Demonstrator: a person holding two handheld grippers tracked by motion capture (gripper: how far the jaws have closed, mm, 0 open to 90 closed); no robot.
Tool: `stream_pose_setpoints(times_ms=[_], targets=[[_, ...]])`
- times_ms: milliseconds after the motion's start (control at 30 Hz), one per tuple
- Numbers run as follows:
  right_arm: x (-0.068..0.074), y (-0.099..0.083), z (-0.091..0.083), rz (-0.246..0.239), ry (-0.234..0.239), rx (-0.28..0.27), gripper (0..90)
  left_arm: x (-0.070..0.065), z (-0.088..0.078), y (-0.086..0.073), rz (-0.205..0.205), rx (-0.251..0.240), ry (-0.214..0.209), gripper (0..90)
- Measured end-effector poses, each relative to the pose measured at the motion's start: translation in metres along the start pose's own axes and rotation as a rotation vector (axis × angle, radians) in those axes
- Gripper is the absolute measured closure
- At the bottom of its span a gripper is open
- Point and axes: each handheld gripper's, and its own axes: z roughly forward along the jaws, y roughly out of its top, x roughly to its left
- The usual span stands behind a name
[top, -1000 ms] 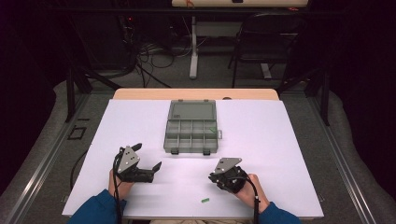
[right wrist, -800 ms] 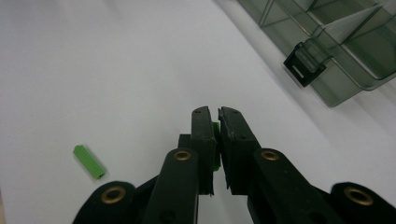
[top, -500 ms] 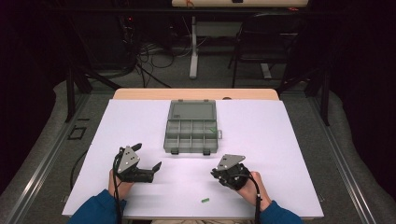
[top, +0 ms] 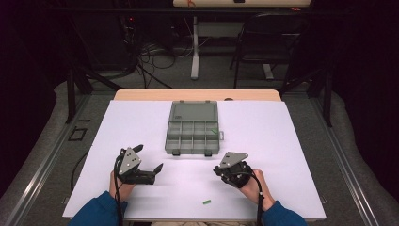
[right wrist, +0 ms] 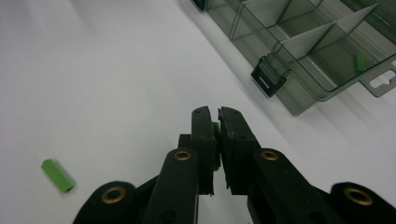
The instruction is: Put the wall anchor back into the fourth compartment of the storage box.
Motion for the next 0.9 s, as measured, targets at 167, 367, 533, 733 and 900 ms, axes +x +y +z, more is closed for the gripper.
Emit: stream_pose_setpoints(times_ms=[167, 367, 533, 733, 900], targets=[[-0.0020, 0.0002, 0.0016, -0.001, 0.000, 0.008, 84.4, 0.0005, -0.0002, -0.0001, 0.003, 0.001, 0.002, 0.1], [-0.0029, 0.0009, 0.0009, 0.001, -0.007, -0.001, 84.4, 0.0004, -0.0001, -0.0001, 0.000, 0.001, 0.002, 0.1], [-0.0043, 0.0015, 0.0014, 0.003, -0.012, -0.001, 84.4, 0.0000, 0.0001, 0.0001, 0.008, 0.003, 0.000, 0.1], [-0.0054, 0.0028, 0.0008, 0.002, -0.015, -0.009, 84.4, 0.0006, 0.0002, -0.0001, 0.004, 0.002, 0.000, 0.1], [-0.0065, 0.0047, 0.0005, 0.007, -0.020, -0.009, 84.4, -0.0002, -0.0001, 0.0003, 0.004, 0.002, 0.001, 0.1]])
